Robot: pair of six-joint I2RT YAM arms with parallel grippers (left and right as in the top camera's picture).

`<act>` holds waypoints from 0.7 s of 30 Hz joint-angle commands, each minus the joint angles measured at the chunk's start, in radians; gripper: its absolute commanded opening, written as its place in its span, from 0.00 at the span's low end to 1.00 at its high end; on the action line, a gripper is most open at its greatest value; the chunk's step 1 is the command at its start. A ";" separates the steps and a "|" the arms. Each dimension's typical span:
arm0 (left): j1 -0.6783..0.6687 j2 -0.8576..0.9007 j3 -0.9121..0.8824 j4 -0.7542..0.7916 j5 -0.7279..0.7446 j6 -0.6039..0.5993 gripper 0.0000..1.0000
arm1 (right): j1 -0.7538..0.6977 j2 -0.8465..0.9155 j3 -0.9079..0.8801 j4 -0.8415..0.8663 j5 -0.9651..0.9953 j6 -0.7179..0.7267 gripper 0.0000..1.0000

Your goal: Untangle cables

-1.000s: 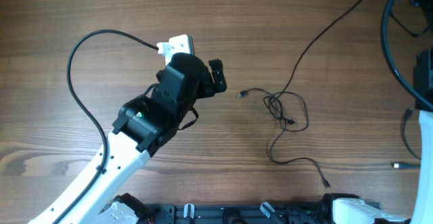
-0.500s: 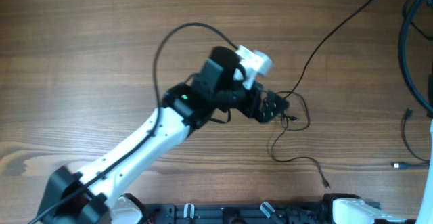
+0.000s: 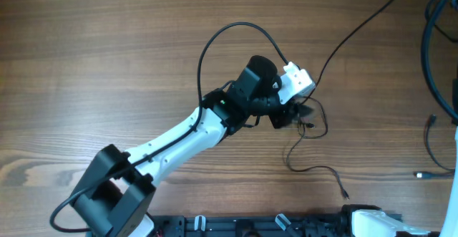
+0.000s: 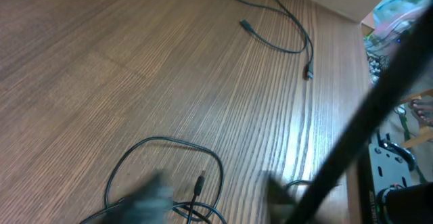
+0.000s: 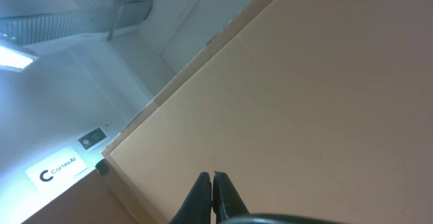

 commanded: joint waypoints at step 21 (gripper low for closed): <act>0.196 -0.698 0.002 0.006 -0.186 -0.132 0.04 | -0.098 -0.006 0.018 -0.510 -0.043 -0.446 0.04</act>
